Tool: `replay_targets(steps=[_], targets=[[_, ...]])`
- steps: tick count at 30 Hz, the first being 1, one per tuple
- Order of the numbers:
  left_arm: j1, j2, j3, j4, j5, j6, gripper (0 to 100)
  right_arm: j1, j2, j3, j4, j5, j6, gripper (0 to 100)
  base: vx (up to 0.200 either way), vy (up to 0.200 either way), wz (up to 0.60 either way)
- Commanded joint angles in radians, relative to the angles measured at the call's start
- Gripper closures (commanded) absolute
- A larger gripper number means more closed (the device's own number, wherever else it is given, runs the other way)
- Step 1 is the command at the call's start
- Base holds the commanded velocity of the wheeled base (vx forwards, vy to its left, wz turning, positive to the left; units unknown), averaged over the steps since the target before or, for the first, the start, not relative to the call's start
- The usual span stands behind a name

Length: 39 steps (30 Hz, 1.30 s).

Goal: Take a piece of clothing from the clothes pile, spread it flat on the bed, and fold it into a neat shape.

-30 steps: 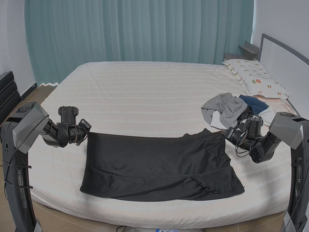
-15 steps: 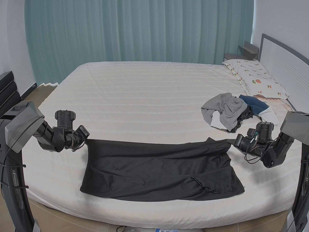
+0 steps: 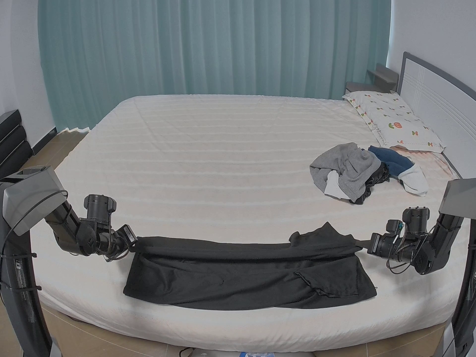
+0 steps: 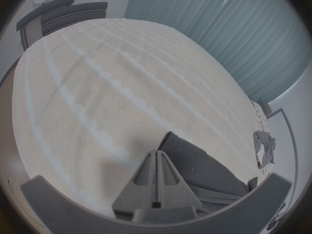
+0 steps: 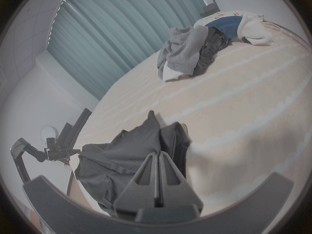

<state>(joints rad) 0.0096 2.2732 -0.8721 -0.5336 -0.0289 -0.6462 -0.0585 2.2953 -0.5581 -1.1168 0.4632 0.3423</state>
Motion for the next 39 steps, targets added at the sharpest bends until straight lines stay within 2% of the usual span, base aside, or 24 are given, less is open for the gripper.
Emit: replay_targets(steps=[1, 5, 6, 8, 9, 19, 21, 25, 31, 32, 35, 37, 39], targets=[[0.000, -0.003, 0.042, -0.037, 0.001, 0.008, 100, 0.002, 0.030, 0.024, 0.000, 0.000, -0.016, 100, 0.000, 0.000, 0.00], [0.000, -0.011, 0.110, -0.098, 0.006, 0.057, 100, 0.008, 0.039, 0.030, 0.008, -0.005, -0.017, 100, 0.000, 0.000, 0.00], [0.000, -0.014, 0.119, -0.105, 0.006, 0.066, 0, 0.009, 0.039, 0.030, 0.008, -0.005, -0.017, 100, 0.000, 0.000, 0.00], [-0.002, -0.024, 0.137, -0.115, 0.006, 0.074, 0, 0.011, 0.039, 0.030, 0.006, -0.008, -0.016, 100, 0.000, 0.000, 0.00], [-0.002, -0.031, 0.145, -0.118, 0.007, 0.074, 0, 0.011, 0.036, 0.030, 0.003, -0.008, -0.016, 0, 0.000, 0.000, 0.00], [-0.003, -0.141, 0.190, -0.121, 0.000, 0.062, 0, -0.014, -0.047, 0.026, 0.002, -0.006, 0.023, 0, 0.000, 0.000, 0.00], [-0.002, -0.161, 0.170, -0.123, -0.011, 0.051, 0, -0.017, -0.070, 0.014, 0.002, -0.009, 0.095, 0, 0.000, 0.000, 0.00], [-0.008, -0.152, 0.111, -0.120, -0.012, -0.009, 0, -0.018, -0.071, -0.009, 0.003, -0.015, 0.161, 0, 0.000, 0.000, 0.00], [-0.016, -0.132, 0.084, -0.111, -0.077, -0.043, 0, -0.018, -0.053, -0.037, 0.014, -0.023, 0.198, 0, 0.000, 0.000, 0.00], [-0.036, -0.126, 0.090, -0.111, -0.109, -0.046, 0, -0.020, -0.039, -0.042, 0.011, -0.023, 0.210, 0, 0.000, 0.000, 0.00], [-0.060, -0.103, 0.070, -0.121, -0.108, -0.063, 0, -0.020, -0.037, -0.045, 0.009, -0.021, 0.218, 0, 0.000, 0.000, 0.00], [-0.074, -0.101, 0.038, -0.131, -0.103, -0.107, 0, -0.018, -0.037, -0.045, 0.006, -0.021, 0.218, 0, 0.000, 0.000, 0.00], [-0.102, -0.098, -0.018, -0.144, -0.098, -0.225, 0, -0.014, -0.037, -0.043, 0.003, -0.021, 0.218, 0, 0.000, 0.000, 0.00]])
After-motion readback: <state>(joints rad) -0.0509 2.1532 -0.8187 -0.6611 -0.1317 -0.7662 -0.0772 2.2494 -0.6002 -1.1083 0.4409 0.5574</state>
